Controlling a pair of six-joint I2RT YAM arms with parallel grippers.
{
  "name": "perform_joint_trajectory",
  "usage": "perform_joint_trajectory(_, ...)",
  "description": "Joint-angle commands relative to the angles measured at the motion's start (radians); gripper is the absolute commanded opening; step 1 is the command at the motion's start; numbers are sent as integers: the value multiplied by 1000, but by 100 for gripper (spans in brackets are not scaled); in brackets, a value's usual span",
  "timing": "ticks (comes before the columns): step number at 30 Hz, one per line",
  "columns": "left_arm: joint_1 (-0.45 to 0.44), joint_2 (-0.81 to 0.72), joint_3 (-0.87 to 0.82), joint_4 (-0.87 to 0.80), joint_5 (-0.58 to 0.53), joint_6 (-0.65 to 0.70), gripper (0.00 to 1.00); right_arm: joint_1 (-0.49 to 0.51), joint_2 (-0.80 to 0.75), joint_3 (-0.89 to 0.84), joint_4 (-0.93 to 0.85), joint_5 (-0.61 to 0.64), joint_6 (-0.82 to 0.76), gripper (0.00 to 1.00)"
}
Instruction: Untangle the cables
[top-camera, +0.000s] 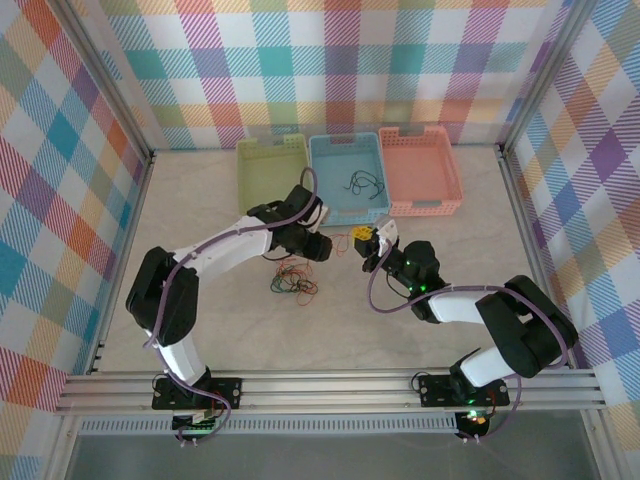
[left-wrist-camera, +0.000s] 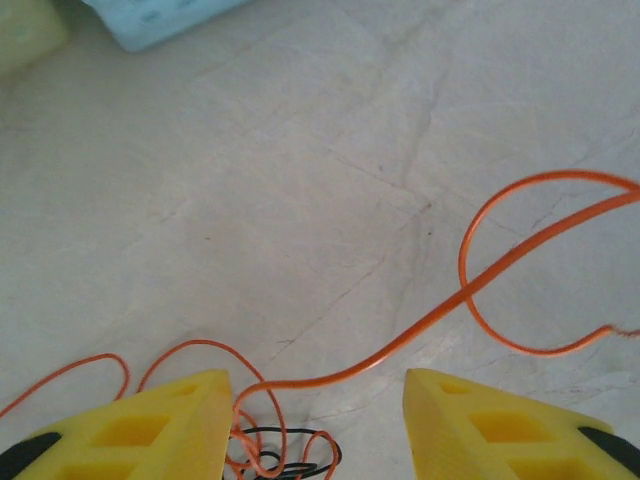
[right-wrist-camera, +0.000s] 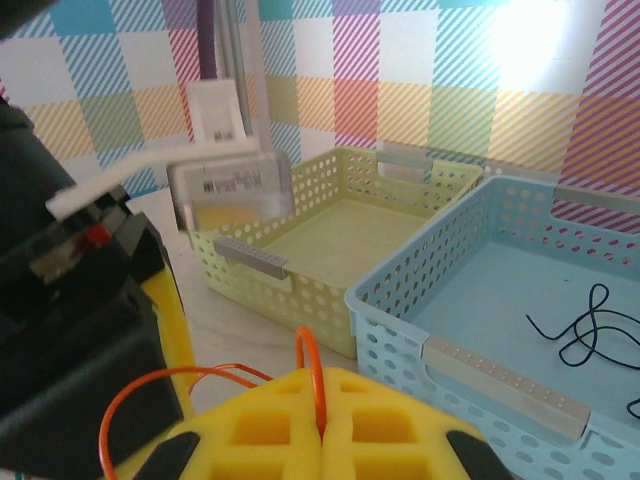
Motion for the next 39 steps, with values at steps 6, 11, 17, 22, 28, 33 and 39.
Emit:
perform_joint_trajectory(6,-28,114,147,-24,-157,2,36,-8,-25,-12,41,1,21,0)
perform_joint_trajectory(11,-28,179,198,-57,-224,-11,33,-10,-34,-17,44,17,24,0)
perform_joint_trajectory(17,-28,214,200,-71,-292,-24,25,-11,-58,-39,54,88,23,0)
perform_joint_trajectory(22,-27,192,171,-84,-381,-41,25,-13,-89,-58,39,255,39,0)
perform_joint_trajectory(28,-15,191,151,-117,-448,-68,22,-24,-134,-90,27,472,78,0)
perform_joint_trajectory(33,-8,170,141,-157,-495,-78,22,-49,-163,-99,-30,578,143,0)
perform_joint_trajectory(39,5,119,103,-190,-553,-95,22,-86,-174,-115,-70,701,255,0)
